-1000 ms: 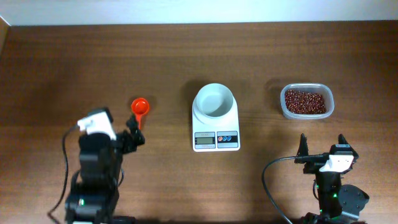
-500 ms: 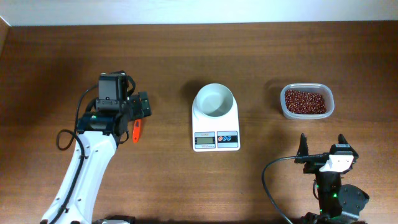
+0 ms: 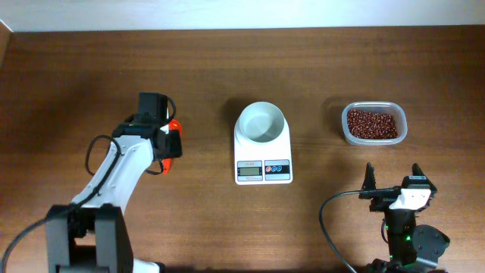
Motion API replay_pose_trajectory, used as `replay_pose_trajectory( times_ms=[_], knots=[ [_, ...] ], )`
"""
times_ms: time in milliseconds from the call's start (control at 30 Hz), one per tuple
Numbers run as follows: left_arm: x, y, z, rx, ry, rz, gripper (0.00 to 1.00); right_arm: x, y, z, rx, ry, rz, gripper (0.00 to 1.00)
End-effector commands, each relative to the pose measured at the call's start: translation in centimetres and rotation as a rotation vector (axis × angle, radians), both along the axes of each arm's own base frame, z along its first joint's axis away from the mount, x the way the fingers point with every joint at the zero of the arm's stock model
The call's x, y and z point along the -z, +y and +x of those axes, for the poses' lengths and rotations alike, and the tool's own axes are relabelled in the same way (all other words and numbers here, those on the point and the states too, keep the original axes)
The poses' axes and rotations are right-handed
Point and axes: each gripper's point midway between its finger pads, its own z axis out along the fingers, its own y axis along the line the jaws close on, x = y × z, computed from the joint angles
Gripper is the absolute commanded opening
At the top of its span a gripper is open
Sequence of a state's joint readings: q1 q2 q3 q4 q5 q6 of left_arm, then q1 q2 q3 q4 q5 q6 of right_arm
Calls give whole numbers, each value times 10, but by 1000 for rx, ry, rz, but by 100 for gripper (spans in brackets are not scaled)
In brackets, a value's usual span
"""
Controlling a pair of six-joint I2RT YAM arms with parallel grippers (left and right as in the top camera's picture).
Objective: Scoop item into bowl and weigh 50g on scale
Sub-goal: 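Move left gripper down over red scoop and grasp its handle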
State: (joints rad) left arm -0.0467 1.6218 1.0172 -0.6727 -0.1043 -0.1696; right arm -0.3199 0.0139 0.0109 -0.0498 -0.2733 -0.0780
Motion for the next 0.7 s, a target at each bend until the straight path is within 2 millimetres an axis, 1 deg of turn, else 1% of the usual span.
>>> replay_pose_trajectory(
  times_ms=[0,33,133,267,333,367,400,433,467,667],
  knots=[
    [16,-3,-3,47,53,-25,52,2,1,0,-1,4,4,99],
    [22,-6,-5,55,70,-40,56,2,1,0,-1,4,4,99],
    [27,-6,-4,64,79,-39,58,3,1,0,-1,4,5,99],
    [24,-5,11,81,19,-27,58,3,1,0,-1,4,5,99],
    [23,-5,16,81,-1,-26,59,3,1,0,-1,4,5,99],
    [24,-5,17,81,-4,-27,62,3,1,0,-1,4,5,99],
    [26,-5,17,80,2,-26,74,3,1,0,-1,4,5,99],
    [28,-5,16,81,7,-26,89,3,1,0,-1,4,5,99],
    [30,-5,16,80,13,-26,99,2,1,0,-1,4,4,99],
    [38,-5,17,81,25,-27,100,2,1,0,-1,4,4,99]
  ],
)
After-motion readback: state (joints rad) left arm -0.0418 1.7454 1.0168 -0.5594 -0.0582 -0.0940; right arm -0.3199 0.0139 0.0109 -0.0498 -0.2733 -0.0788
